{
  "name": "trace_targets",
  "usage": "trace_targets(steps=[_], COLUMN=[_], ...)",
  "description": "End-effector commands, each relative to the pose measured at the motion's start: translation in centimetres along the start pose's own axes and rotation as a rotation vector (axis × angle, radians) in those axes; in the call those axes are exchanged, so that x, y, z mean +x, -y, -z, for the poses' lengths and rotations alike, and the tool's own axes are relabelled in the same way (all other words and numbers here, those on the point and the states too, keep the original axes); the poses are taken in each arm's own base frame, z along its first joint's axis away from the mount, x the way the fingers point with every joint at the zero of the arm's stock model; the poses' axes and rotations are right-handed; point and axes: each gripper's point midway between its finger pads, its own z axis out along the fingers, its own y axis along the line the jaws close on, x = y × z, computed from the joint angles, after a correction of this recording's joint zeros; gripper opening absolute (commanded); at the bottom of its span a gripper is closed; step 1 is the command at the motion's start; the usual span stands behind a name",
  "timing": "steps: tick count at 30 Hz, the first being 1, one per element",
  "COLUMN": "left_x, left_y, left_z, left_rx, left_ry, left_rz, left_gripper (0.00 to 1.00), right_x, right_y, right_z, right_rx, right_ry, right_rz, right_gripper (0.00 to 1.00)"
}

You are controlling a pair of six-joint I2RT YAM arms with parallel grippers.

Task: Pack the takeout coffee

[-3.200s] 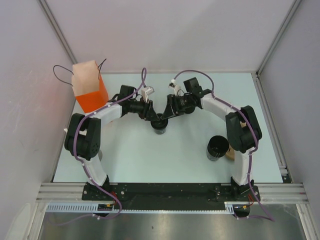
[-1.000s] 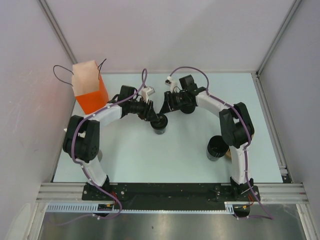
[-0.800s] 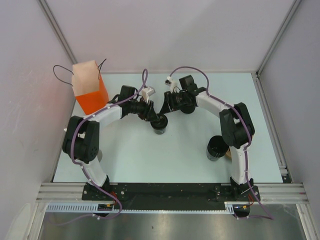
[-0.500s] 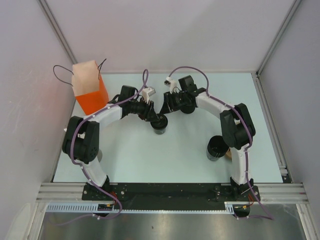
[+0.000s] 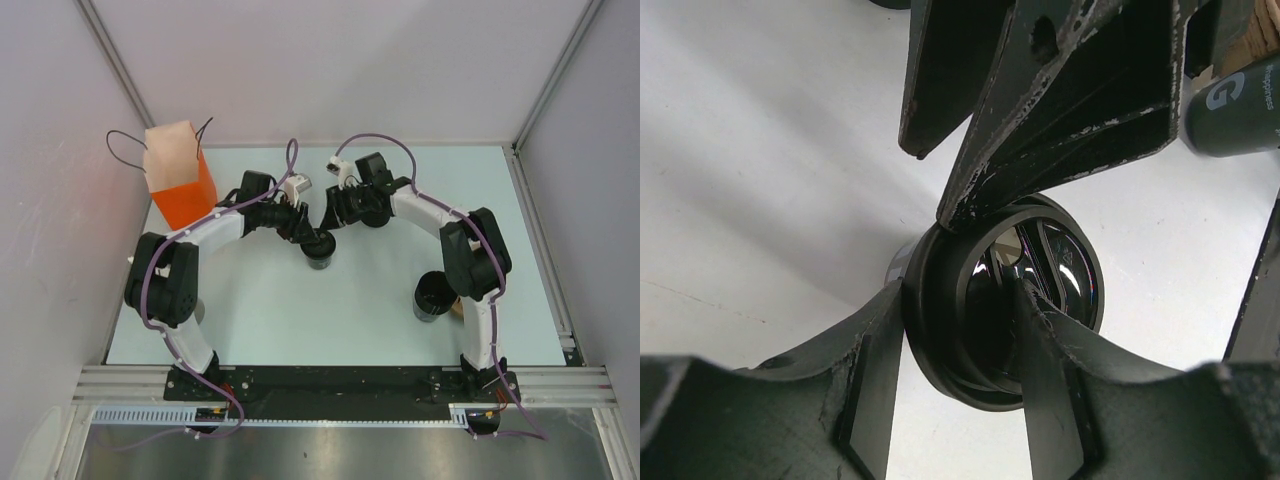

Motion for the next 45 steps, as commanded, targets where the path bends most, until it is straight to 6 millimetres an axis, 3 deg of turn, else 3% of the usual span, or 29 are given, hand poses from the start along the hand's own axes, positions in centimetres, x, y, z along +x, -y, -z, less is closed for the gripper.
trace_targets(steps=[1, 6, 11, 14, 23, 35, 45], left_x=[6.3, 6.4, 6.4, 6.5, 6.3, 6.2, 6.1], left_y=[-2.4, -2.4, -2.4, -2.5, -2.6, -2.3, -2.1], left_z=[0.0, 0.0, 0.0, 0.0, -0.2, -0.2, -0.3], left_rx=[-0.115, -0.116, -0.117, -0.118, -0.117, -0.104, -0.096], left_ry=[-0.187, -0.188, -0.187, -0.189, -0.188, -0.177, -0.171], left_rz=[0.026, 0.029, 0.029, 0.028, 0.035, 0.041, 0.038], left_gripper=[0.49, 0.48, 0.47, 0.47, 0.47, 0.46, 0.46], right_x=[9.9, 3.6, -0.4, -1.7, -1.0, 0.3, 1.3], right_y=[2.6, 0.0, -1.7, -2.6, -5.3, -3.3, -2.5], right_z=[0.0, 2.2, 4.4, 5.6, 5.6, 2.0, 0.7], right_rx=[0.134, 0.02, -0.082, -0.139, -0.216, -0.089, -0.087], right_ry=[-0.324, -0.168, -0.05, -0.011, 0.003, -0.016, -0.042], right_rz=[-0.084, -0.073, -0.088, -0.103, -0.111, -0.154, -0.199], right_gripper=[0.46, 0.53, 0.64, 0.67, 0.68, 0.66, 0.48])
